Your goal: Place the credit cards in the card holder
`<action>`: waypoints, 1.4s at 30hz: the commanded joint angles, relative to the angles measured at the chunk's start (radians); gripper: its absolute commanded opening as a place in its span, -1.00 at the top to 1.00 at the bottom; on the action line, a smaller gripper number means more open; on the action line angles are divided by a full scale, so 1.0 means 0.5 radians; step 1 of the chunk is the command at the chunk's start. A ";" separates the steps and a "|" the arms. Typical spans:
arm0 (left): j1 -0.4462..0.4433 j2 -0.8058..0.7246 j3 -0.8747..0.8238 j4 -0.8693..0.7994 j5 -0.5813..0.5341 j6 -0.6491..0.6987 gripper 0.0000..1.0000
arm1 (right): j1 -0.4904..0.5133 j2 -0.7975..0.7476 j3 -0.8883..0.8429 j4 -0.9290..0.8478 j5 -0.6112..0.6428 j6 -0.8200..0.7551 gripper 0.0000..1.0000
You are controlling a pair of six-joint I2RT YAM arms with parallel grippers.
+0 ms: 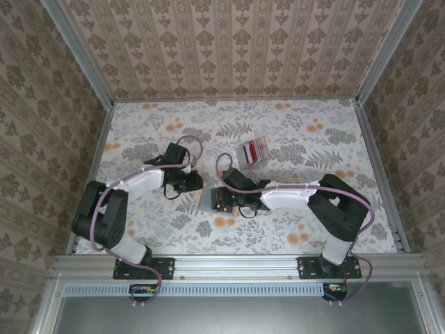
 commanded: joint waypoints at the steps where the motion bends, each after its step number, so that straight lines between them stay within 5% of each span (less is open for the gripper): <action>1: -0.016 -0.203 -0.008 -0.145 0.074 0.002 0.57 | -0.042 -0.010 0.029 -0.043 -0.099 -0.044 0.45; 8: -0.177 -0.334 -0.043 -0.157 0.170 -0.094 0.62 | -0.059 0.027 0.017 -0.002 -0.121 -0.023 0.45; 14: -0.285 -0.094 -0.111 0.030 0.189 -0.167 0.68 | -0.066 0.025 -0.008 0.035 -0.165 0.005 0.47; 30: -0.308 -0.068 -0.635 0.266 0.110 -0.321 0.87 | -0.071 0.000 -0.055 -0.029 -0.319 0.016 0.47; 42: -0.305 -0.038 -0.596 0.206 0.058 -0.304 0.79 | -0.063 0.081 -0.016 0.018 -0.438 0.073 0.53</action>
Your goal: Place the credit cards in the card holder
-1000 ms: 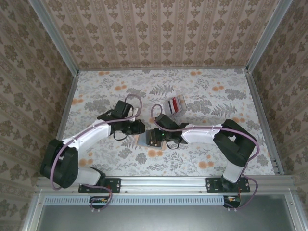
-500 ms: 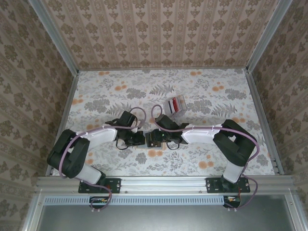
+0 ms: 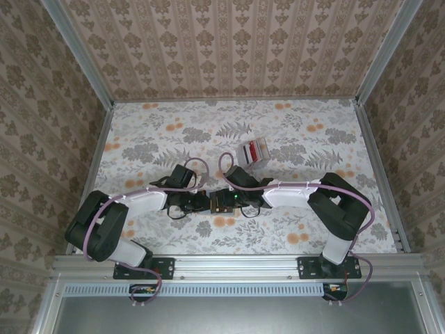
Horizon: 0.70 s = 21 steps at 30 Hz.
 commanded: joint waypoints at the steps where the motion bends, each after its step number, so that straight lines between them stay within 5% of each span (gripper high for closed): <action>1: -0.012 0.064 -0.048 -0.288 -0.190 0.009 0.76 | -0.001 0.093 0.025 0.007 -0.071 0.049 0.53; 4: 0.006 -0.043 0.027 -0.425 -0.233 0.044 0.56 | -0.003 0.125 0.058 -0.014 -0.039 0.038 0.54; 12: 0.238 -0.357 0.065 -0.689 -0.312 0.168 0.44 | -0.004 0.044 0.086 -0.190 0.052 -0.057 0.44; 21: 0.340 -0.192 -0.036 -0.534 -0.290 0.195 0.45 | -0.015 -0.065 0.103 -0.303 0.086 -0.107 0.35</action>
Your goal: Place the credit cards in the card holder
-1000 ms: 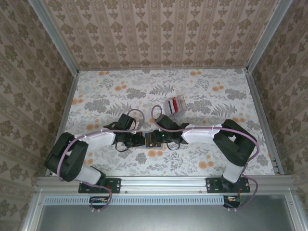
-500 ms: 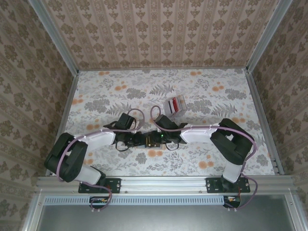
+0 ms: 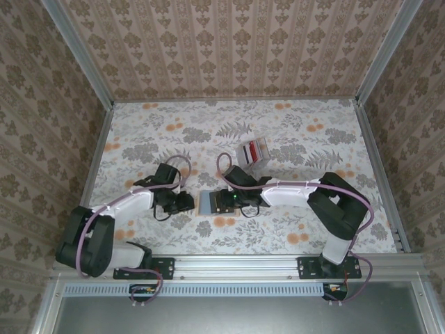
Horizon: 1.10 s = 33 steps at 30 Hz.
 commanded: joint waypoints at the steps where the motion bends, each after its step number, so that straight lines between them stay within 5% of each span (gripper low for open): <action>1: 0.025 0.090 -0.020 0.021 -0.017 0.057 0.45 | -0.015 -0.065 0.041 -0.140 0.063 -0.056 0.39; 14: 0.023 0.229 0.026 0.110 0.039 0.043 0.50 | -0.004 0.110 0.154 -0.126 -0.030 -0.052 0.66; 33: -0.054 0.329 0.013 0.248 0.067 -0.034 0.54 | 0.086 0.285 0.351 -0.074 -0.147 -0.005 0.67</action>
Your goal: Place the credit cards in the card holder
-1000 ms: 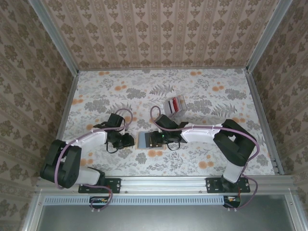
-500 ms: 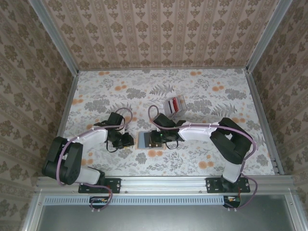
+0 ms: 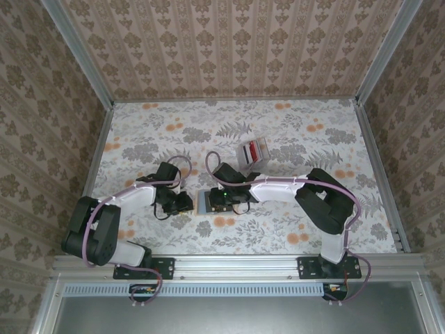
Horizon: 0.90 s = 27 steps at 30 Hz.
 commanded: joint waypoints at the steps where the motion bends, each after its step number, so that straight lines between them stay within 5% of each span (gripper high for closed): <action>1: -0.084 0.154 -0.046 0.287 0.035 -0.034 0.55 | 0.016 0.052 0.049 0.025 -0.081 0.035 0.67; 9: -0.084 -0.004 -0.026 0.222 -0.005 -0.050 0.52 | 0.002 -0.109 0.024 -0.116 0.025 -0.035 0.67; 17: -0.027 -0.288 0.058 0.002 -0.230 -0.032 0.06 | -0.029 -0.115 -0.018 -0.094 0.024 -0.035 0.67; 24: -0.009 -0.115 0.084 0.079 -0.103 -0.031 0.08 | -0.030 -0.107 -0.025 -0.091 0.011 -0.037 0.66; 27: -0.019 -0.079 0.099 0.102 -0.087 -0.029 0.26 | -0.033 -0.101 -0.034 -0.083 0.007 -0.039 0.67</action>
